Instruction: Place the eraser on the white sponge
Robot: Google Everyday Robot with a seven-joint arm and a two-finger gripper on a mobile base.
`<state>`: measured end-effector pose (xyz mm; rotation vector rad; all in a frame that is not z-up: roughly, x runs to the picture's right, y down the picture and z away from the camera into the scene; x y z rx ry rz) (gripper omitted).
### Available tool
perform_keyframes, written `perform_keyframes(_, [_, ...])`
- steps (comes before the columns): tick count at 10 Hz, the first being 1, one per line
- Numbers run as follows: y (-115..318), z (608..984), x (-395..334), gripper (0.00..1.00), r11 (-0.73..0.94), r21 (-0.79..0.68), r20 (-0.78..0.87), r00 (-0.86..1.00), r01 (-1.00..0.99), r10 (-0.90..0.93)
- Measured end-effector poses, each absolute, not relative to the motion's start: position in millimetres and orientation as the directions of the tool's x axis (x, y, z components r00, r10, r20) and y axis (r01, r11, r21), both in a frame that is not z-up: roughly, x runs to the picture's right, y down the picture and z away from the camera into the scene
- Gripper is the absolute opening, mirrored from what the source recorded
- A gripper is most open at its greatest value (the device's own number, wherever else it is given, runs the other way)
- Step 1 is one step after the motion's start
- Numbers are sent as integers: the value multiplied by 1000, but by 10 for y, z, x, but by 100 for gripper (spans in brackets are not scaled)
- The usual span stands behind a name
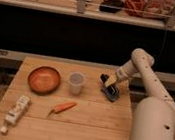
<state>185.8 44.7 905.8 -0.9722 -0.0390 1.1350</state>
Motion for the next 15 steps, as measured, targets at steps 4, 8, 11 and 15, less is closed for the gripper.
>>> perform_keyframes(4, [450, 9060, 1866, 39, 66, -663, -435, 456, -746, 776])
perform_keyframes(8, [453, 9063, 1870, 38, 62, -661, -437, 451, -748, 779])
perform_keyframes(11, [455, 9061, 1870, 29, 56, -659, -440, 445, -750, 780])
perform_keyframes(15, [461, 9064, 1871, 21, 50, -655, -443, 438, -754, 782])
